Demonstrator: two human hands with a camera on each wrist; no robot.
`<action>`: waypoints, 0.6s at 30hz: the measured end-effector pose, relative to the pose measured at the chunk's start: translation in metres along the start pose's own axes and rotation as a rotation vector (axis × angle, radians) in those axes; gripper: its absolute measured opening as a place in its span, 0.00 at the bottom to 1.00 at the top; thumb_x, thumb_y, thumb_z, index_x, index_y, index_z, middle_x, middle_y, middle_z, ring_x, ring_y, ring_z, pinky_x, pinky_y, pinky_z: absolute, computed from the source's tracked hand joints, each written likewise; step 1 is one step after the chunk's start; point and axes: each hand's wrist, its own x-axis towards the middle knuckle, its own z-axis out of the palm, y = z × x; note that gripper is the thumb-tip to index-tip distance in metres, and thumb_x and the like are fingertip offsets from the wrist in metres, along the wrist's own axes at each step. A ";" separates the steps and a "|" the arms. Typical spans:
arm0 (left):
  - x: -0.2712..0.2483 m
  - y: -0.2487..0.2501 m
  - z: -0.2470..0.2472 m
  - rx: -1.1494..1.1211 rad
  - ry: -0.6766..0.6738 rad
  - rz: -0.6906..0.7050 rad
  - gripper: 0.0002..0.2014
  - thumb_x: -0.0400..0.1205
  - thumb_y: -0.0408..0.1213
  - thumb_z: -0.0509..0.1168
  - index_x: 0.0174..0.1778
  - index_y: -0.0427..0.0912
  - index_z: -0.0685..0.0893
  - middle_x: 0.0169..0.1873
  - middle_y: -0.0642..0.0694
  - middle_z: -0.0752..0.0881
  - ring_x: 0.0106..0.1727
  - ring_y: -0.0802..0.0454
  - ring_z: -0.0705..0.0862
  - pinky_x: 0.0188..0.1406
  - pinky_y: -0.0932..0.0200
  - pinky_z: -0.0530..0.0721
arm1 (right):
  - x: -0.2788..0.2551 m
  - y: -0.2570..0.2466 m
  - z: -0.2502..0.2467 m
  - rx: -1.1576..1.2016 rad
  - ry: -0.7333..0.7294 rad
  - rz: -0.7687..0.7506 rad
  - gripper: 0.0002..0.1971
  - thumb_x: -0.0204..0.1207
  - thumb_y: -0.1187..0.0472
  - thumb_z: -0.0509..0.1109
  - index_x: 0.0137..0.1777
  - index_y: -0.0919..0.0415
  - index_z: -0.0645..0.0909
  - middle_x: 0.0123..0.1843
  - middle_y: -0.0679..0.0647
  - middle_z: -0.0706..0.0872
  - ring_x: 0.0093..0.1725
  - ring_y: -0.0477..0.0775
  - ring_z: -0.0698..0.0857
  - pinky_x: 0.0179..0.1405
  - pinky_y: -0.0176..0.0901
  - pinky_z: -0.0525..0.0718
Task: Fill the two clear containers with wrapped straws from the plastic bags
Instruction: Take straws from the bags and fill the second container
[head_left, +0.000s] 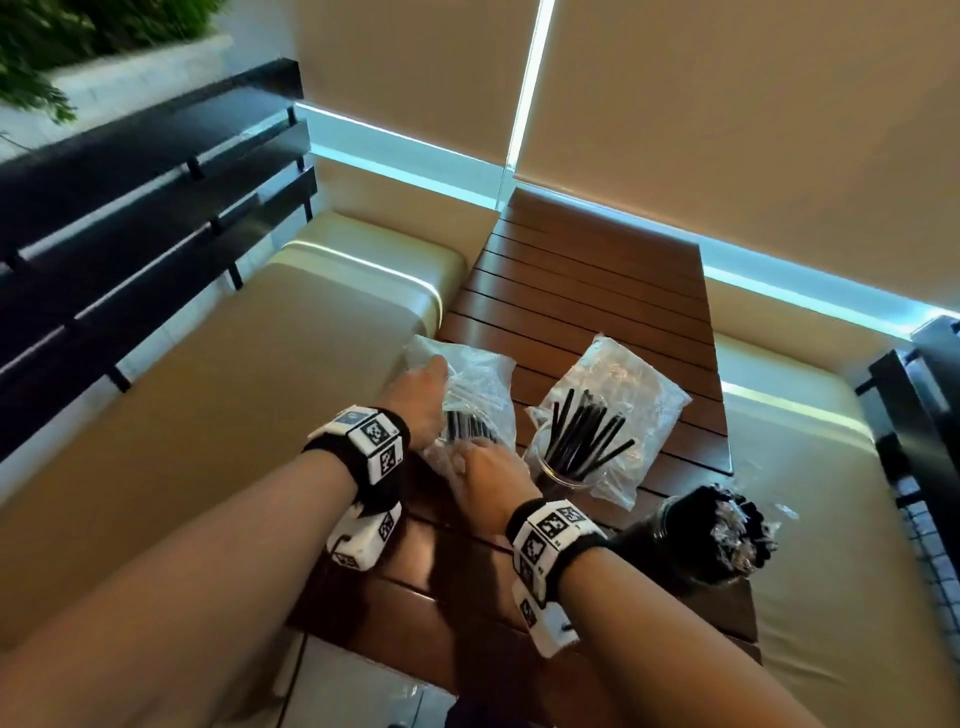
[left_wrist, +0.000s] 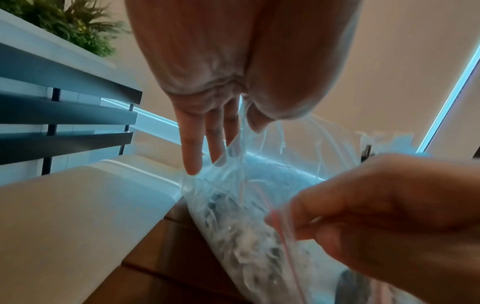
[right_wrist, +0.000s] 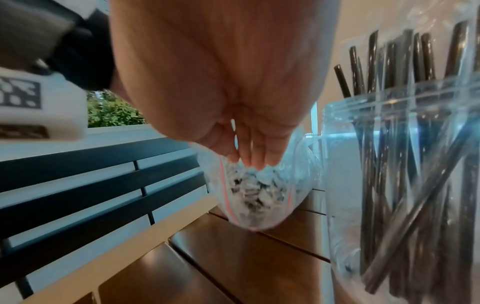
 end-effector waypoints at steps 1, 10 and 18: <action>-0.001 0.001 -0.006 0.008 -0.003 0.027 0.13 0.75 0.22 0.59 0.48 0.44 0.69 0.45 0.36 0.83 0.46 0.33 0.83 0.42 0.45 0.78 | 0.003 -0.002 -0.005 0.043 0.055 0.032 0.12 0.80 0.52 0.64 0.54 0.59 0.83 0.55 0.58 0.86 0.54 0.61 0.85 0.54 0.50 0.83; -0.023 0.013 -0.034 0.007 -0.017 0.147 0.12 0.75 0.21 0.55 0.46 0.43 0.69 0.33 0.46 0.73 0.37 0.43 0.73 0.32 0.55 0.66 | 0.045 -0.010 -0.022 0.231 -0.085 0.305 0.19 0.87 0.54 0.57 0.71 0.61 0.79 0.70 0.60 0.81 0.73 0.60 0.76 0.73 0.49 0.71; -0.027 0.009 -0.028 -0.049 -0.122 0.147 0.12 0.78 0.22 0.55 0.45 0.45 0.68 0.34 0.48 0.75 0.41 0.45 0.79 0.31 0.58 0.70 | 0.086 -0.004 0.003 0.093 -0.415 0.356 0.21 0.85 0.52 0.58 0.76 0.54 0.72 0.74 0.58 0.76 0.74 0.60 0.74 0.76 0.53 0.72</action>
